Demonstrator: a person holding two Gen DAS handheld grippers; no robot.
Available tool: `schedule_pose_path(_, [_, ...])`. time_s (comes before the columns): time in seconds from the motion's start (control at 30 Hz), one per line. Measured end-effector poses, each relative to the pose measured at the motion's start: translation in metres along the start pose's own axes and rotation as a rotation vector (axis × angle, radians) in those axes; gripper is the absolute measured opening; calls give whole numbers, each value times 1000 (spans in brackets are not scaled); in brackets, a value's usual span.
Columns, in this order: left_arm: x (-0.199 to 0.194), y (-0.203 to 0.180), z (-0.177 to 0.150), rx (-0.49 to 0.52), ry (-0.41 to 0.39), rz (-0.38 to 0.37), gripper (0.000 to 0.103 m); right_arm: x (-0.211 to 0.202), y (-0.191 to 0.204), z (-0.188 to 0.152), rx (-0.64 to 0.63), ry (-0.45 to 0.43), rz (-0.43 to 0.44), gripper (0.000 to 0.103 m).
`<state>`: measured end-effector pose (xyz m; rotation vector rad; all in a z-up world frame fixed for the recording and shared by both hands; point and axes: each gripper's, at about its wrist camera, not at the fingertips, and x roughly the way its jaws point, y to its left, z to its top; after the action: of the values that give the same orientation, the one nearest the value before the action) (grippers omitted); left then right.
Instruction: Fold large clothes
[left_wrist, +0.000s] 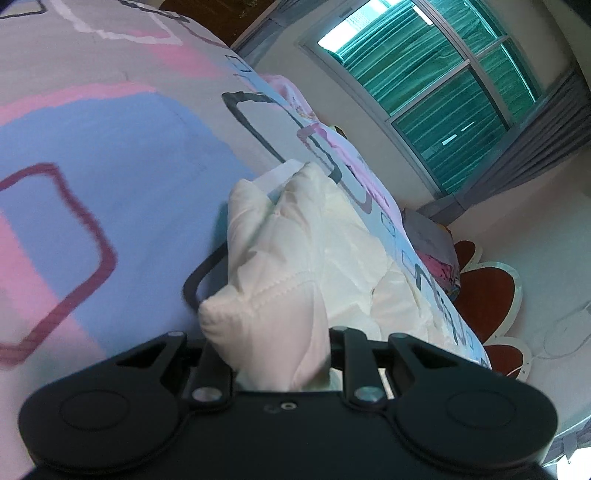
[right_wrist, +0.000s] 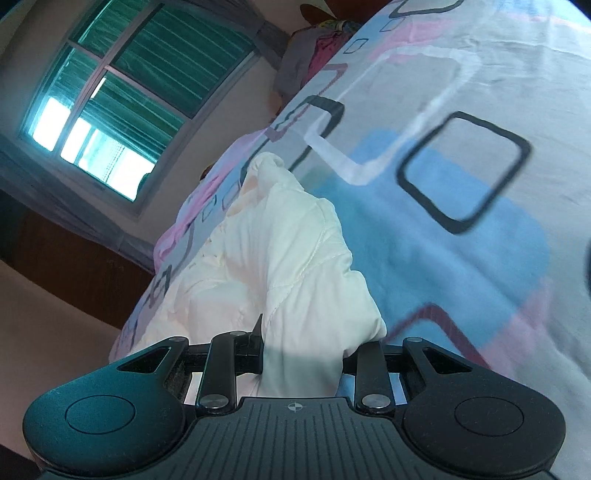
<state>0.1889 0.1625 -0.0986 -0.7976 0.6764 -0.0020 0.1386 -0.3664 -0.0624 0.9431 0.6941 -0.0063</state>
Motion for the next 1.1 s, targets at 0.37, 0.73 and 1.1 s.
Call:
schedule_pose_path(0.37, [4,7,-11,-13,-2,55,30,1,-22,-4,-3,19,-11,28])
schedule_pose_path(0.73, [-19,23,-24,-36,-48,124,71,-48,-65,7,49,-161,-118,72])
schedule_pose_path(1.1, [2,34,-21,-146,-98,34,62,-30,49,5,-292,-155,-35,7])
